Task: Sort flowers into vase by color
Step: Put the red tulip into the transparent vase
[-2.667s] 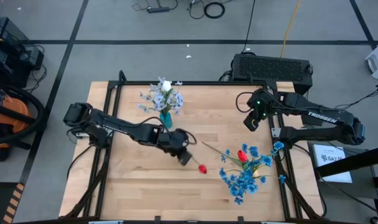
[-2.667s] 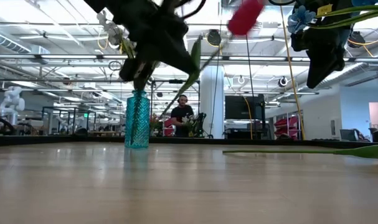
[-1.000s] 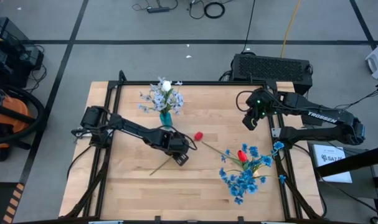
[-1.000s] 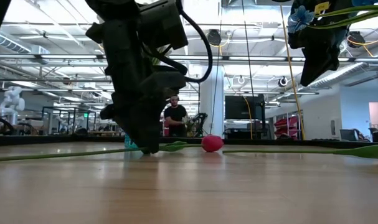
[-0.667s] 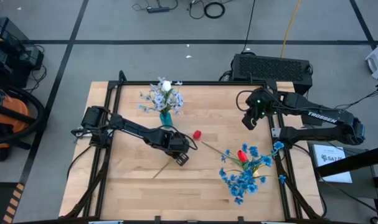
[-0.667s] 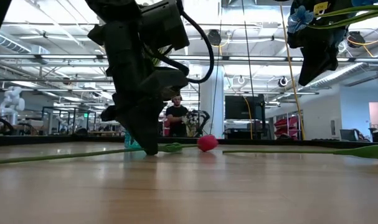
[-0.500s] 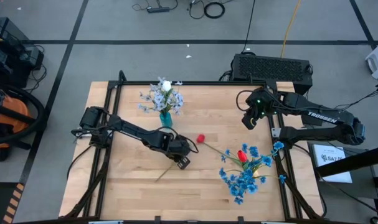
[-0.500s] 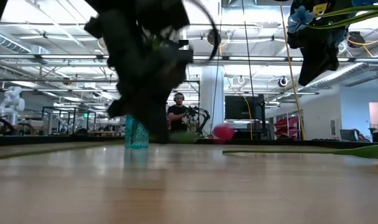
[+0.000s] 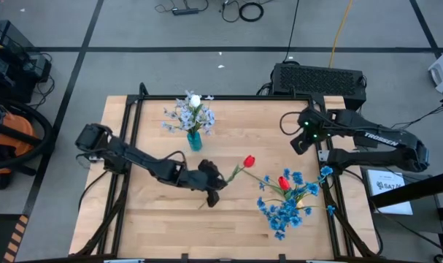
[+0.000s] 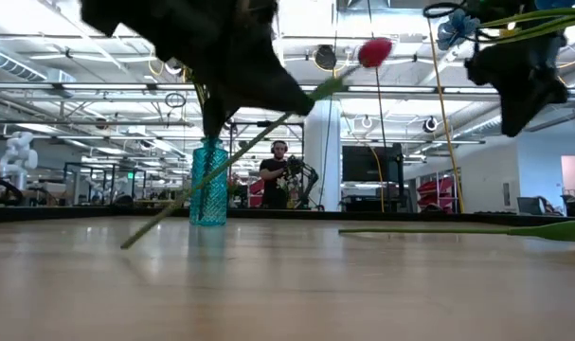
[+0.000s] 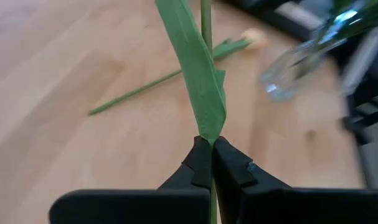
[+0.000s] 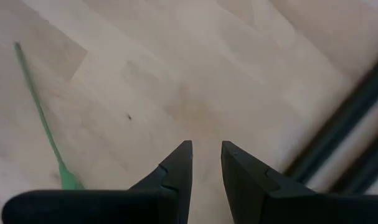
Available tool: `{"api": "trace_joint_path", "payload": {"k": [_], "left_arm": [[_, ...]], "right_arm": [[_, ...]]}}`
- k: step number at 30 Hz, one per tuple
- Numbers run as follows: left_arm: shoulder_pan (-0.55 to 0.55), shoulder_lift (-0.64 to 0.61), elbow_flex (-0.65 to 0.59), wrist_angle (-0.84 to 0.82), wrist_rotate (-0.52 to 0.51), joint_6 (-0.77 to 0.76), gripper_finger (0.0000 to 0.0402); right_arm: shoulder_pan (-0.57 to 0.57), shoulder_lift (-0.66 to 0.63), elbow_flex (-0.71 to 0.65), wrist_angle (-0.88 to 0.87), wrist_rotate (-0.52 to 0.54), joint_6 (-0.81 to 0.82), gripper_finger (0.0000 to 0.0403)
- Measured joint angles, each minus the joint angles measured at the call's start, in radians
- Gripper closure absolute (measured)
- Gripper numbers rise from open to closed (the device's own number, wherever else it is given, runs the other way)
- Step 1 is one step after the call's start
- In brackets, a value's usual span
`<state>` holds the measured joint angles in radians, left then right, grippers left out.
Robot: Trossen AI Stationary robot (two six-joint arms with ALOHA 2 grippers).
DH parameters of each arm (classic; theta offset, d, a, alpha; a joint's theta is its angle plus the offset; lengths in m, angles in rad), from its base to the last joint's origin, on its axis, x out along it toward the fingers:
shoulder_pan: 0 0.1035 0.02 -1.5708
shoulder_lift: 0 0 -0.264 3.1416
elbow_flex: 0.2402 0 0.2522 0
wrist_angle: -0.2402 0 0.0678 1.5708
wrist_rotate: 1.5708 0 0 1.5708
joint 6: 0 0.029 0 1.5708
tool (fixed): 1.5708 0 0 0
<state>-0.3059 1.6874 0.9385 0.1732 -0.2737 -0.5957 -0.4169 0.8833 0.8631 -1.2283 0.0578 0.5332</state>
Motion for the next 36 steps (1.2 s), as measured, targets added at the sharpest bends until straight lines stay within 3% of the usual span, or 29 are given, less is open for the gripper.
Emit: {"api": "trace_joint_path", "payload": {"k": [9, 18, 21, 25, 27, 31, 36], "left_arm": [[-0.026, -0.001, -0.187, 0.691, -0.030, 0.087, 0.0401], [-0.045, -0.001, -0.099, 1.086, -0.024, 0.480, 0.0401], [-0.072, -0.002, 0.040, 0.992, -0.068, 0.556, 0.0401], [-0.121, 0.029, 0.355, 0.537, -0.159, 0.708, 0.0401], [-0.143, 0.074, 0.519, 0.397, -0.216, 0.750, 0.0401], [-0.175, 0.178, 0.779, 0.389, -0.233, 0.875, 0.0401], [-0.188, 0.341, 0.971, 0.387, -0.240, 0.943, 0.0402]], "right_arm": [[0.000, -0.157, 0.000, -0.050, -0.006, 0.088, 0.0349], [0.000, -0.196, 0.000, -0.030, -0.007, 0.007, 0.0372], [0.000, -0.195, 0.000, -0.036, -0.012, -0.040, 0.0376], [0.000, -0.200, 0.000, -0.074, -0.012, -0.091, 0.0380], [0.000, -0.206, 0.000, -0.092, -0.012, -0.119, 0.0380], [0.000, -0.230, 0.000, -0.108, -0.011, -0.177, 0.0381], [0.000, -0.271, 0.000, -0.109, -0.011, -0.206, 0.0381]]}}
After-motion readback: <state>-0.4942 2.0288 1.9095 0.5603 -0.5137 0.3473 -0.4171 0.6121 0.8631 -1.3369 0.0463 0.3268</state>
